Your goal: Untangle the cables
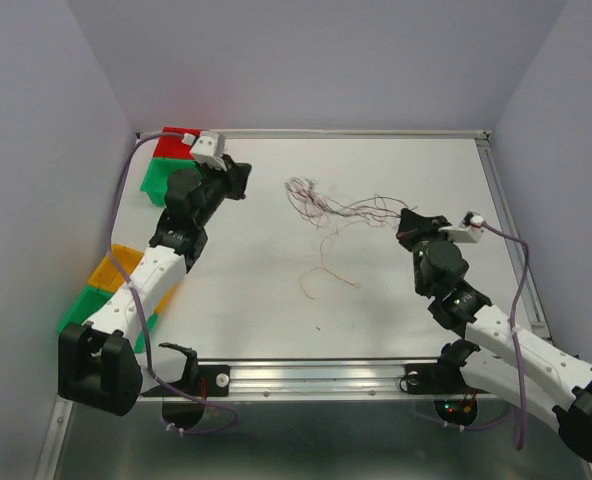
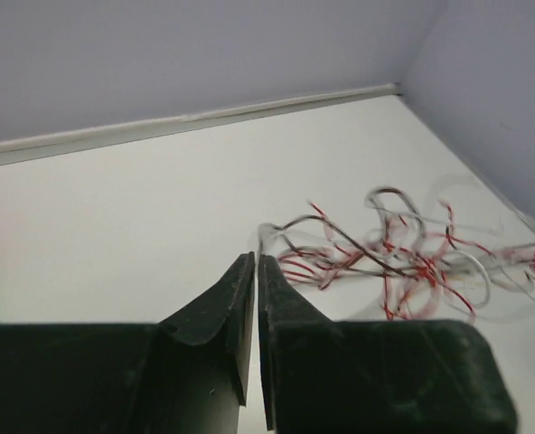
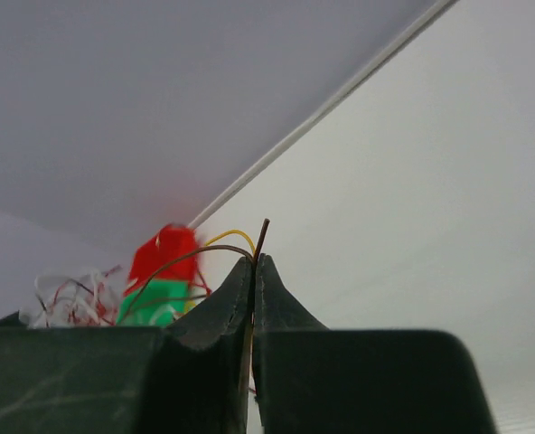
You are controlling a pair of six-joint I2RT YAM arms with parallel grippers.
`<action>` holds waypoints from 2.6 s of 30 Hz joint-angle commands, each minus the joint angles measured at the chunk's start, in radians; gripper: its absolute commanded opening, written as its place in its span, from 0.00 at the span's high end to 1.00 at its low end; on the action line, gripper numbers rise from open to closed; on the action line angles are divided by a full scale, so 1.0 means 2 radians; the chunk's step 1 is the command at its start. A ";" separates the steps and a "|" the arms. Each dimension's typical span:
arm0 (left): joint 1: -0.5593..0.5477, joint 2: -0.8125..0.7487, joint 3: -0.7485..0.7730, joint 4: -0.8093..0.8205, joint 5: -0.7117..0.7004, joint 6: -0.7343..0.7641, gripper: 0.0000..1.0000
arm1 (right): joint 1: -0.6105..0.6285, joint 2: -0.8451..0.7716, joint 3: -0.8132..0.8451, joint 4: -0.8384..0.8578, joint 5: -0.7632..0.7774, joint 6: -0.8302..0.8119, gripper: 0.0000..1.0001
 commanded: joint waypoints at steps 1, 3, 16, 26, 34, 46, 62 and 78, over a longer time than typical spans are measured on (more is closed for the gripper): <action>0.075 -0.020 0.018 0.055 -0.197 0.015 0.83 | -0.037 -0.066 -0.026 -0.094 0.269 0.001 0.99; 0.075 -0.017 0.018 0.054 -0.198 0.015 0.82 | -0.038 -0.088 -0.033 -0.096 0.290 0.001 0.99; 0.050 0.053 0.049 0.057 0.205 0.058 0.25 | -0.038 -0.050 0.027 -0.090 0.102 -0.097 1.00; -0.088 0.029 0.009 0.035 0.198 0.218 0.12 | -0.037 -0.024 0.047 0.027 -0.332 -0.228 0.99; -0.135 0.064 0.012 0.014 0.196 0.255 0.12 | -0.037 -0.012 0.048 0.062 -0.456 -0.220 0.99; -0.198 0.143 0.029 -0.013 0.185 0.301 0.12 | -0.036 -0.003 0.044 0.075 -0.461 -0.209 0.99; -0.193 0.146 0.029 -0.009 0.123 0.283 0.15 | -0.036 -0.033 0.025 0.067 -0.379 -0.208 0.99; -0.178 0.039 -0.044 0.045 0.204 0.294 0.01 | -0.037 -0.036 0.020 0.063 -0.346 -0.206 1.00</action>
